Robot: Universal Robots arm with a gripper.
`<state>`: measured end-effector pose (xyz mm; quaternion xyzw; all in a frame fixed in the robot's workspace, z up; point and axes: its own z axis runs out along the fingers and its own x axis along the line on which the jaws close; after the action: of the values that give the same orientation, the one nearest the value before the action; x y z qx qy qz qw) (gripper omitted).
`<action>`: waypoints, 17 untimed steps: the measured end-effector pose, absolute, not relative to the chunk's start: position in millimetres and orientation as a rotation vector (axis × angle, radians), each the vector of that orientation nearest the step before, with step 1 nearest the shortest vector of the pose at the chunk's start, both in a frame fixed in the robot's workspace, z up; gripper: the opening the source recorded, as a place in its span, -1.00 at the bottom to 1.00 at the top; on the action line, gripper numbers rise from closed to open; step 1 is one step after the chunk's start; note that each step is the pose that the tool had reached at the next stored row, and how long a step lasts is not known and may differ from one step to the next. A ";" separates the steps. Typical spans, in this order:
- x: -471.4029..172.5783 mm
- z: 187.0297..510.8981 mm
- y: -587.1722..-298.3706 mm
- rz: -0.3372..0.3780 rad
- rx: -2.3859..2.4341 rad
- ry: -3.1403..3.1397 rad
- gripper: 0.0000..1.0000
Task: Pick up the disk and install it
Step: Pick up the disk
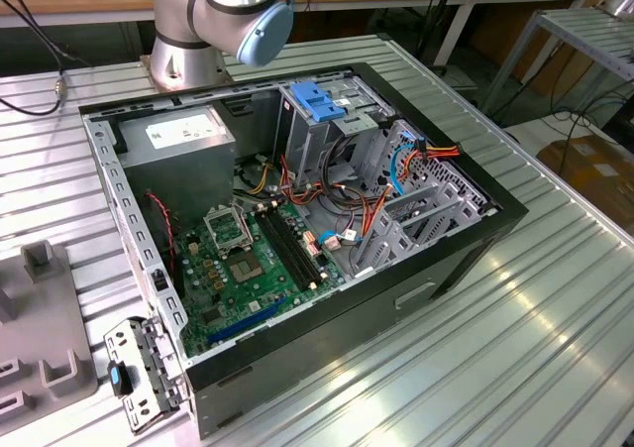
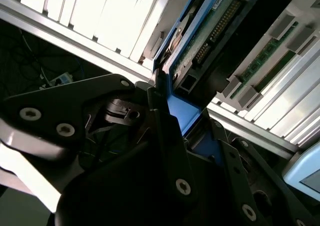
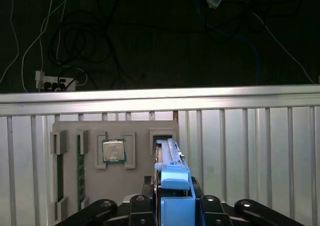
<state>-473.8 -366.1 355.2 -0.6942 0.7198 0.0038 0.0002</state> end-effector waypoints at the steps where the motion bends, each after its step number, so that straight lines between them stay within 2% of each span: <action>1: -473.8 355.2 -366.1 0.012 -2.181 2.261 -0.25; 17: -473.8 373.2 -367.5 0.044 -2.167 2.246 -0.25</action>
<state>-473.8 -367.5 373.2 -0.6941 0.7196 0.0142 0.0102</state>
